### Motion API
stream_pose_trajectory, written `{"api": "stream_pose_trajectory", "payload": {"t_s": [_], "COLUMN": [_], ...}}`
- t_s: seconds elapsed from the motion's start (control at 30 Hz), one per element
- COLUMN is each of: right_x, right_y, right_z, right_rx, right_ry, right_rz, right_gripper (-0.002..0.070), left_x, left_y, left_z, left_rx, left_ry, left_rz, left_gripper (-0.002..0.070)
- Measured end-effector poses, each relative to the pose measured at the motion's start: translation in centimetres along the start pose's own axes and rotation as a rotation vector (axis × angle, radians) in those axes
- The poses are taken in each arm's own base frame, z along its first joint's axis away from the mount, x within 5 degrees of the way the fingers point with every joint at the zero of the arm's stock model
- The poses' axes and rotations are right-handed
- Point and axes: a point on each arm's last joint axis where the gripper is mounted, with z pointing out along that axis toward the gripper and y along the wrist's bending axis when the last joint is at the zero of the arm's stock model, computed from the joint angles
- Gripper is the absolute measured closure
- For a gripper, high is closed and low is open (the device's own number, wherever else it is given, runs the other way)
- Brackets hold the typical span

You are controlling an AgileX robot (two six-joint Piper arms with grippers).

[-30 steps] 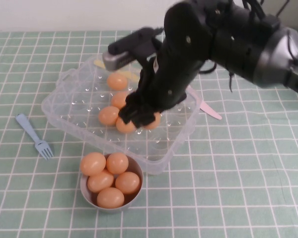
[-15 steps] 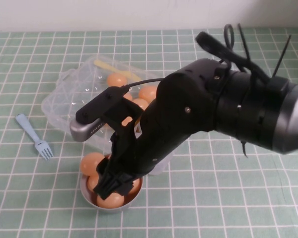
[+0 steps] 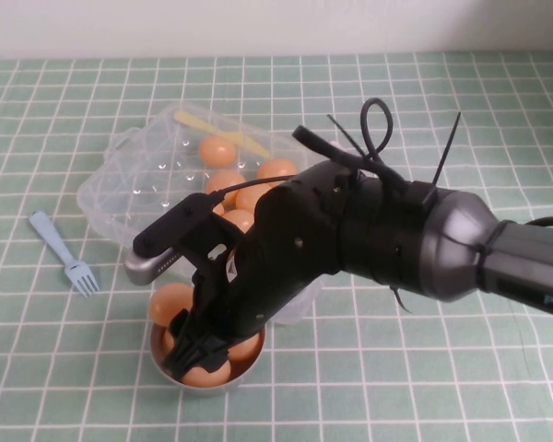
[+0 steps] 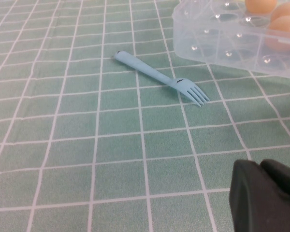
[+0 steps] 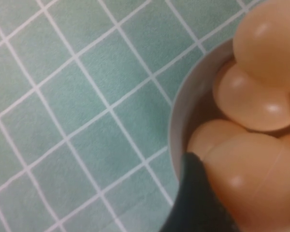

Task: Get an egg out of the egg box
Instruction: Place the egg in the bowl

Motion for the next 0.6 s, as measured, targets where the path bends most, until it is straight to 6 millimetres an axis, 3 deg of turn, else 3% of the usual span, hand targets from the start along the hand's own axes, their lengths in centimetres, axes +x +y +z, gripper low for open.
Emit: {"api": "stream_pose_trajectory", "payload": {"t_s": [0.27, 0.6], "right_x": [0.0, -0.1], "right_y": [-0.3, -0.3], "right_z": [1.6, 1.8], "right_rx": [0.006, 0.008], "right_ry": [-0.003, -0.016], "right_rz": [0.005, 0.004], "right_gripper": [0.0296, 0.0298], "left_x": [0.0, 0.0], "left_y": [0.0, 0.0], "left_z": [0.0, 0.0], "left_rx": [0.0, 0.0], "left_ry": [0.0, 0.0], "left_rz": [0.0, 0.0], "left_gripper": [0.0678, 0.0678]}}
